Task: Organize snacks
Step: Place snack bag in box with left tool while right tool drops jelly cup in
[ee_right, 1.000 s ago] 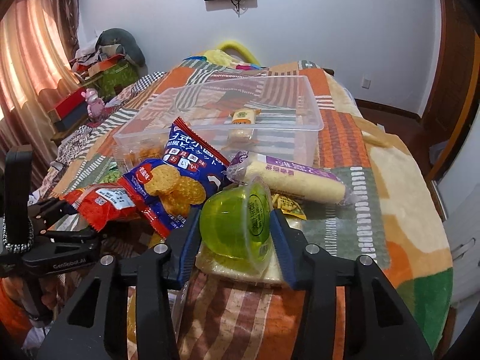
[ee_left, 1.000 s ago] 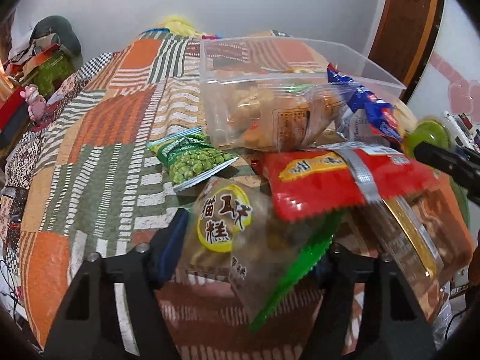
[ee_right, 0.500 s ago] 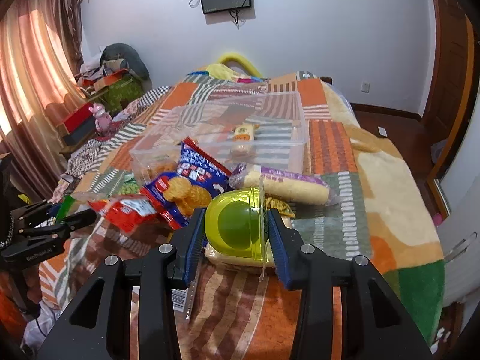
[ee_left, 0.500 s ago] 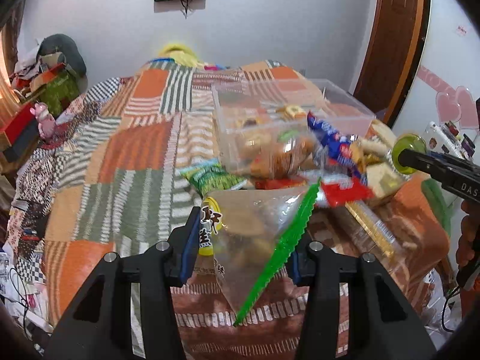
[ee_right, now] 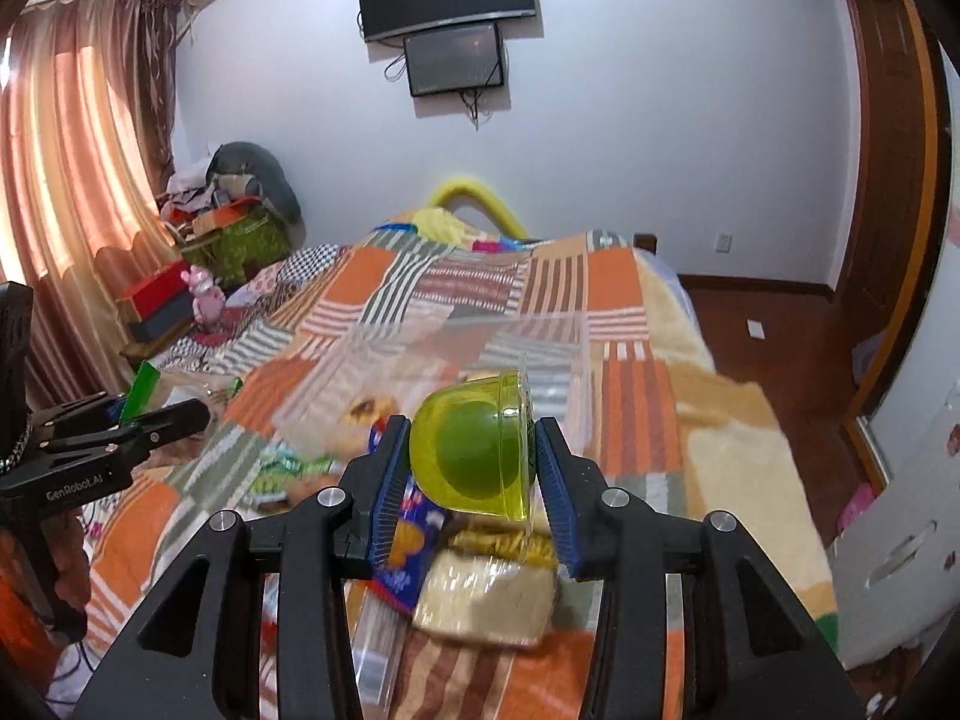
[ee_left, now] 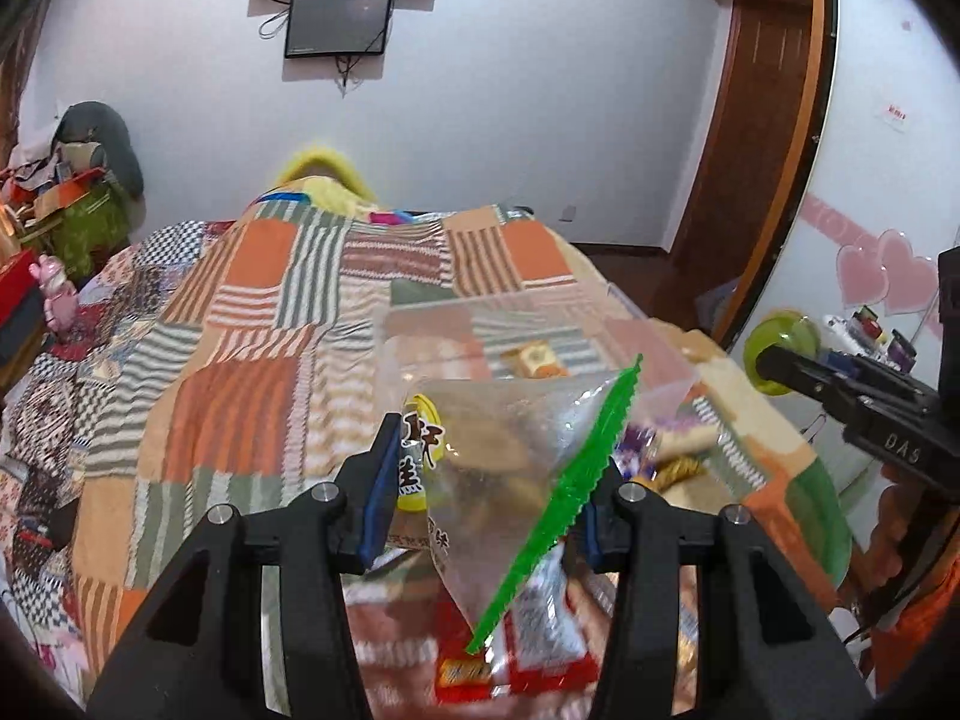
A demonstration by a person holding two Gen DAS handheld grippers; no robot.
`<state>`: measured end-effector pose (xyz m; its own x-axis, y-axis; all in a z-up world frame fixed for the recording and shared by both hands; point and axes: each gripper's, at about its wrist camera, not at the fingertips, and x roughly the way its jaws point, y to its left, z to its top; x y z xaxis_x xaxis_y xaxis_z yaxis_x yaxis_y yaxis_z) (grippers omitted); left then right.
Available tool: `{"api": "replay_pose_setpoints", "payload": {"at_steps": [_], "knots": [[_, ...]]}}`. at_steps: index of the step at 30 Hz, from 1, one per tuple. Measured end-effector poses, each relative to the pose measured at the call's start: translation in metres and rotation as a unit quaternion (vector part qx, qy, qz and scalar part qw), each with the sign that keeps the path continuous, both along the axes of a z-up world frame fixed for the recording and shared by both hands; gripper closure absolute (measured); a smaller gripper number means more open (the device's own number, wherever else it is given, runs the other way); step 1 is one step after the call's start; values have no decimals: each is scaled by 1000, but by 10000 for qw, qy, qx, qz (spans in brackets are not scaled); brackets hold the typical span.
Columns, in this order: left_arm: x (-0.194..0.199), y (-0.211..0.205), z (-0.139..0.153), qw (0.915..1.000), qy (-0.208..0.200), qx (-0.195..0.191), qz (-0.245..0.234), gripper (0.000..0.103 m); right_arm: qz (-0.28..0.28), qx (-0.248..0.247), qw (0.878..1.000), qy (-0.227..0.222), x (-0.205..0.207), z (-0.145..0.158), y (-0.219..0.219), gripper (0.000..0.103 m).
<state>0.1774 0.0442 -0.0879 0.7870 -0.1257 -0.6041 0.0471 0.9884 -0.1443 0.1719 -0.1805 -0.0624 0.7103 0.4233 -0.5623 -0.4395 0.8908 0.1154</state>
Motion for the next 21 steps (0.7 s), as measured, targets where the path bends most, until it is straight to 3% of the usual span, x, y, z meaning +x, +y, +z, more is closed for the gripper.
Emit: {"api": "replay_pose_setpoints", "payload": {"at_steps": [9, 21], "knots": [[60, -20, -6, 9996, 213, -72, -186, 55, -116, -36, 9999, 67, 37, -5, 12, 65], [130, -45, -38, 9956, 836, 229, -362, 54, -134, -265, 9981, 539, 69, -34, 25, 65]]}}
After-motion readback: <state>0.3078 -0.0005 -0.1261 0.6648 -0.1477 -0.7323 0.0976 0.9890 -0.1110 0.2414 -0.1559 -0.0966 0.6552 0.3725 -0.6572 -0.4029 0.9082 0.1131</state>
